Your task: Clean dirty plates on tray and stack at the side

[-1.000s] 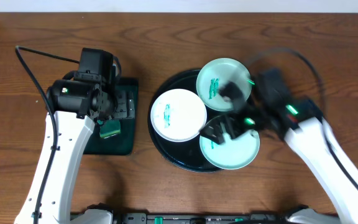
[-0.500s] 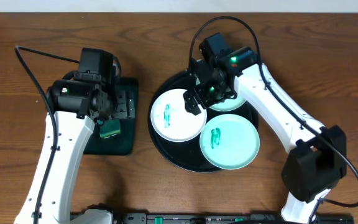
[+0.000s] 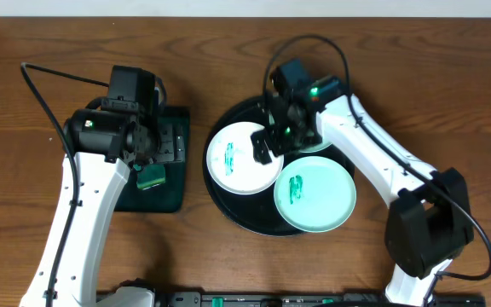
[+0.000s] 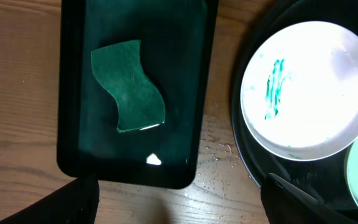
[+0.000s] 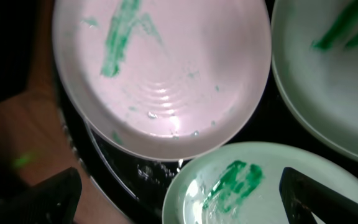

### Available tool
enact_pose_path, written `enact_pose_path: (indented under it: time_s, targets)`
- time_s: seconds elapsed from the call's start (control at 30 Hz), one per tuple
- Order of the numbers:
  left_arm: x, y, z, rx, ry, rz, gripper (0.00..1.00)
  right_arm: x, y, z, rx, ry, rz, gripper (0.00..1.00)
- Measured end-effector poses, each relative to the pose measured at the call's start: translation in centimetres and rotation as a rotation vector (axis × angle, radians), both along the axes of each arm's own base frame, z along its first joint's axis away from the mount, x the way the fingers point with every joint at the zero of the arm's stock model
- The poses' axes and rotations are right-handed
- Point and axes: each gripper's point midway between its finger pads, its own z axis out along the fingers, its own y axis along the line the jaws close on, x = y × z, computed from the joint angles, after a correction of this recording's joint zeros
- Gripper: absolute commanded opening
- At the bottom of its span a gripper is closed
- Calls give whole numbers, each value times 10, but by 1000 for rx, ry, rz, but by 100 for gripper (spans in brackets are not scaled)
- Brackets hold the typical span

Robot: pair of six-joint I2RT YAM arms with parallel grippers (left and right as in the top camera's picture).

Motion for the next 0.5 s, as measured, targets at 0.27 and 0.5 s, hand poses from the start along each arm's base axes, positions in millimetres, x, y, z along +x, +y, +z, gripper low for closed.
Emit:
enact_pose_path:
  time_s: [0.27,0.5]
  targets:
    - [2,0,1,-1,-8,0,84,-12,-16,-44,-64,59,-156,80]
    - [2,0,1,-1,-8,0,84,9,-10,-49,-34,-21,-218,85]
